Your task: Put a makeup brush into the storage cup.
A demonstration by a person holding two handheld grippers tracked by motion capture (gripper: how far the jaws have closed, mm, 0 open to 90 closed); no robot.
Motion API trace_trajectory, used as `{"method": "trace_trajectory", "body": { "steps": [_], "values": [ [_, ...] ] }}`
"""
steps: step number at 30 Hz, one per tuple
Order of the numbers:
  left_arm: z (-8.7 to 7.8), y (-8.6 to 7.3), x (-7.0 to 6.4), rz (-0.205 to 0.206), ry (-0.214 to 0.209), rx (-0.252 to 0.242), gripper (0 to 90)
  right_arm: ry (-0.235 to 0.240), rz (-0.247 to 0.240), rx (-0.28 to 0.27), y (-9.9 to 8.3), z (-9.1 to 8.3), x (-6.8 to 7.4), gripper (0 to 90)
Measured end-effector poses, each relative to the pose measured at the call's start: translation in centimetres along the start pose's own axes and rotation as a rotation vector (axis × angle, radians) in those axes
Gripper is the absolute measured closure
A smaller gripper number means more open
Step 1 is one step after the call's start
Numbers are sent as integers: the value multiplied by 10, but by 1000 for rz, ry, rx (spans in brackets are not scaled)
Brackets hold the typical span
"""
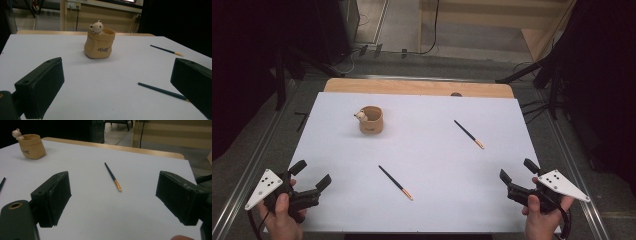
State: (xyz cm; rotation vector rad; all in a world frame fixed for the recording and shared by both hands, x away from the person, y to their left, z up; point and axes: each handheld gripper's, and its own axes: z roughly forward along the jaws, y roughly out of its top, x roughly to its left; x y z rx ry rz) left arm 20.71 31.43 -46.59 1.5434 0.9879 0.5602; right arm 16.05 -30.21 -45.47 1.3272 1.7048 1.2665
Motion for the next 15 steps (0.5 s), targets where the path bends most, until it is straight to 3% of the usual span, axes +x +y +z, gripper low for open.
{"method": "trace_trajectory", "body": {
  "steps": [15],
  "values": [
    [5,0,-1,-18,-11,-12,0,55,-20,57,22,24,6,176]
  ]
}}
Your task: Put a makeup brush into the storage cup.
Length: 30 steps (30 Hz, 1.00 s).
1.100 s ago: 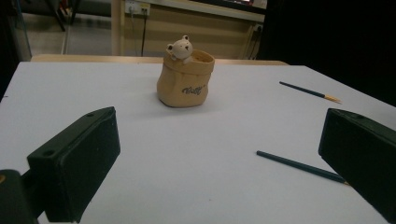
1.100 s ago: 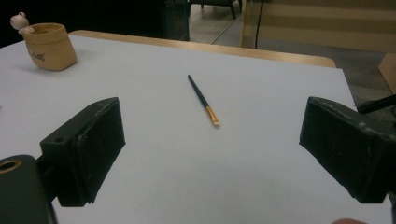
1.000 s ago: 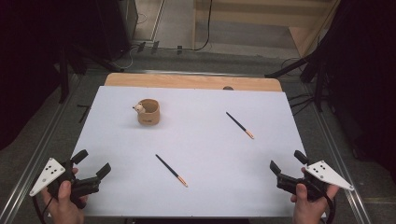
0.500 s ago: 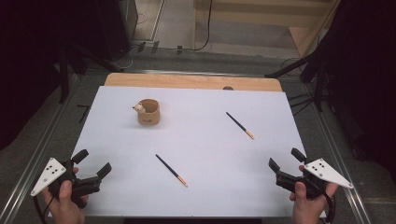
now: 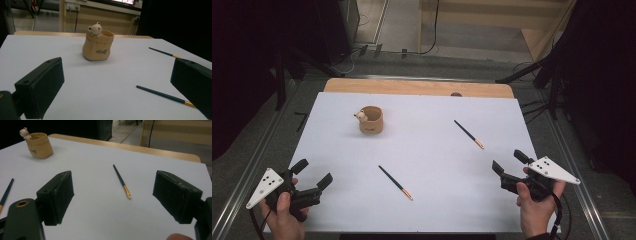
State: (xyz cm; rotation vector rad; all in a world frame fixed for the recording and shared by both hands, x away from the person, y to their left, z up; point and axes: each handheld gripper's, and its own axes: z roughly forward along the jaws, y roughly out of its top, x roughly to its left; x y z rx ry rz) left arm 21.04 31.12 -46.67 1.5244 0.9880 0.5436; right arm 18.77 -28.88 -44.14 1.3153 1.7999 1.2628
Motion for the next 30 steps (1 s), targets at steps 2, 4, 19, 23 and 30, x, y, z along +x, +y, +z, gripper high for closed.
{"method": "trace_trajectory", "body": {
  "steps": [2,4,19,23,30],
  "values": [
    [0,0,0,-2,1,-1,0,1,-6,15,4,5,1,185],
    [0,0,0,4,2,4,0,37,-9,27,9,13,-1,206],
    [-3,-2,3,0,12,9,0,60,-30,87,40,41,-3,241],
    [-4,-2,3,-1,17,8,0,79,-16,111,50,50,-6,287],
    [-2,-2,2,10,14,13,0,122,-7,169,67,71,-18,338]
  ]
}}
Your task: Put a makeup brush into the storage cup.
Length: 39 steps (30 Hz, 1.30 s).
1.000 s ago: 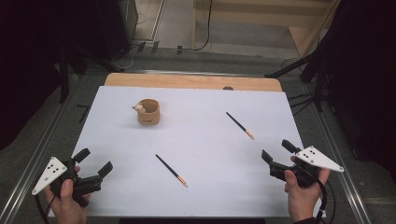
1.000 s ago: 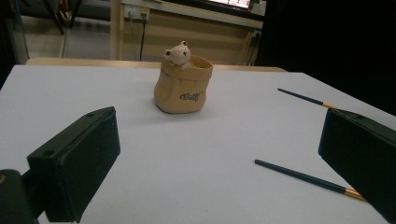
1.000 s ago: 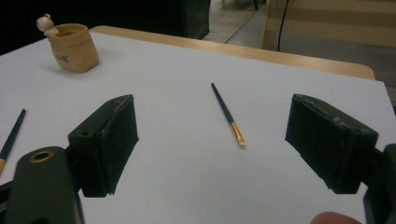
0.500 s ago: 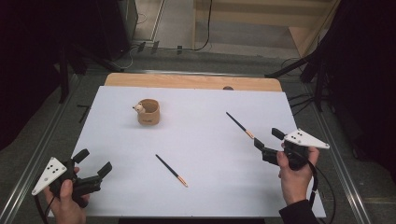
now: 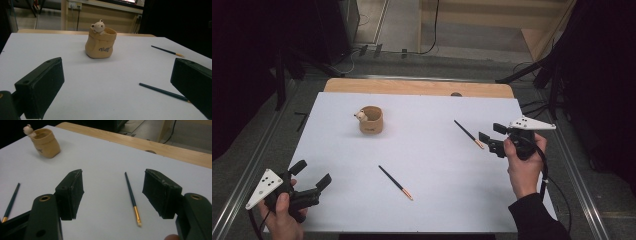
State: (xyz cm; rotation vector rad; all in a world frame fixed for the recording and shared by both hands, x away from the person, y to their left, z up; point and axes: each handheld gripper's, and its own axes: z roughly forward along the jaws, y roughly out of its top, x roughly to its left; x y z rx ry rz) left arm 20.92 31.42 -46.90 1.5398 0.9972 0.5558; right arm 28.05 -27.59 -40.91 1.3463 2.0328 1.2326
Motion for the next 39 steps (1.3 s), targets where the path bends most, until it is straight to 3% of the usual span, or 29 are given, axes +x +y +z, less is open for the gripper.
{"method": "trace_trajectory", "body": {
  "steps": [9,14,17,23,25,28,32,39],
  "values": [
    [-1,0,2,1,0,0,0,0,10,60,8,20,-8,420],
    [-1,0,2,-1,1,-1,0,-57,-21,125,12,37,-7,482],
    [-1,0,2,-3,1,-2,0,-72,-27,136,12,42,-7,523],
    [-1,0,3,-4,5,-1,0,-74,-39,204,11,57,-14,566],
    [-1,0,3,-5,6,-1,0,-51,-37,227,12,60,-17,589],
    [-1,0,2,-2,7,0,0,-44,-47,277,12,66,-21,645],
    [0,1,2,2,4,4,0,-54,-69,357,9,76,-25,656],
    [1,0,1,5,3,5,0,-57,-51,407,8,85,-31,661]
  ]
}}
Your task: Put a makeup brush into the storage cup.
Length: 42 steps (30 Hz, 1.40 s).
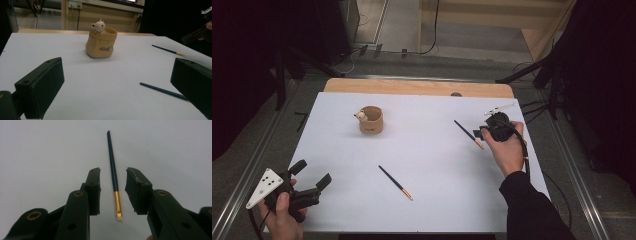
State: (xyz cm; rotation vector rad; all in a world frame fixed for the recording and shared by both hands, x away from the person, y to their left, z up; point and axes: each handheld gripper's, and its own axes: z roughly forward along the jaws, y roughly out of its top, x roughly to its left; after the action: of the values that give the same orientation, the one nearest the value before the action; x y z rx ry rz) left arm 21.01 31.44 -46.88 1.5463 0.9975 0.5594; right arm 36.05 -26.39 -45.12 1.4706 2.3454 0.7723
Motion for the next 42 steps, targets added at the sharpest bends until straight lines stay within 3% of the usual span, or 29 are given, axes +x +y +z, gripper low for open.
{"method": "trace_trajectory", "body": {
  "steps": [14,18,29,42],
  "values": [
    [1,0,0,-5,2,3,0,-10,-35,118,23,14,0,717],
    [0,0,0,-5,2,4,0,-13,-35,160,26,19,0,759],
    [1,-1,0,-5,1,12,0,-23,-41,278,28,38,-1,760],
    [1,-1,1,-9,3,14,0,-20,-28,322,28,49,-3,758]
  ]
}}
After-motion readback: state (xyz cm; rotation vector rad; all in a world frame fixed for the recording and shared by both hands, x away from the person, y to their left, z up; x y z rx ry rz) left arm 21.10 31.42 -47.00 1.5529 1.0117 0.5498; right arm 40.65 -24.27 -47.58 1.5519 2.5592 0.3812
